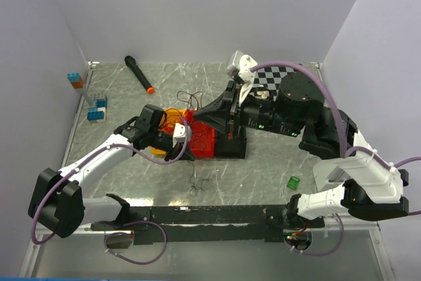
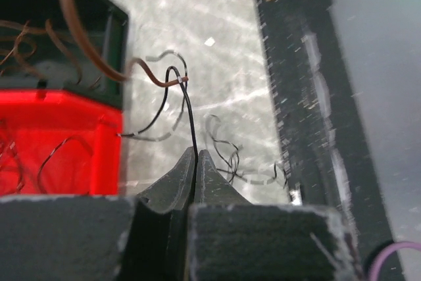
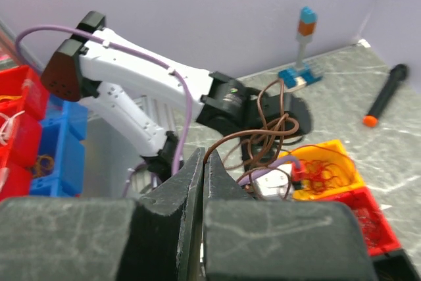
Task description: Untangle the cables
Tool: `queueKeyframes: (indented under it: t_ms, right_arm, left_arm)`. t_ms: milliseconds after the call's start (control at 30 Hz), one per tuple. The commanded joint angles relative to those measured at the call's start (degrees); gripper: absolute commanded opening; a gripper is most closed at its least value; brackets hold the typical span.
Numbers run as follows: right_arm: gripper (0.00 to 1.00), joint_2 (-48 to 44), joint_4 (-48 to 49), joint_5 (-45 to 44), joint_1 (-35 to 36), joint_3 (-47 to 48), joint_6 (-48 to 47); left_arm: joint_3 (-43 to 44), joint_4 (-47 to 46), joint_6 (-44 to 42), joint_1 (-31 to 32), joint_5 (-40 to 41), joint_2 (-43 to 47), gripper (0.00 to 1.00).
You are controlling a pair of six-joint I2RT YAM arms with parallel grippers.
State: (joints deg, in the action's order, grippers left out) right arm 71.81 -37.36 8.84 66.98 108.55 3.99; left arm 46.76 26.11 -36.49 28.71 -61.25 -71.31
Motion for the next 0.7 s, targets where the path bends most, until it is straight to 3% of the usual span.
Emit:
queueKeyframes:
  t_ms: [0, 233, 400, 533, 667]
  right_arm:
    - [0.00, -3.4, -1.2, -5.0, 0.3, 6.8, -3.5]
    - [0.00, -4.3, -6.1, -13.8, 0.3, 15.8, -9.7]
    - [0.00, -5.5, -4.8, -17.5, 0.3, 12.4, -11.3]
    - [0.00, -6.4, -3.2, -22.5, 0.3, 5.0, -11.4]
    - [0.00, -7.7, -1.0, -25.2, -1.3, -3.7, -11.5]
  left_arm:
    - [-1.7, 3.0, -6.5, -0.1, 6.8, 2.0, 0.01]
    - [-5.8, 11.2, -20.2, 0.0, 20.9, 3.2, 0.01]
    - [-6.9, 13.4, -21.7, -0.1, 24.5, 5.6, 0.01]
    - [-1.3, 17.5, -18.4, -0.1, 21.1, 7.8, 0.01]
    - [12.4, 24.1, -15.7, -0.1, 19.5, 7.9, 0.01]
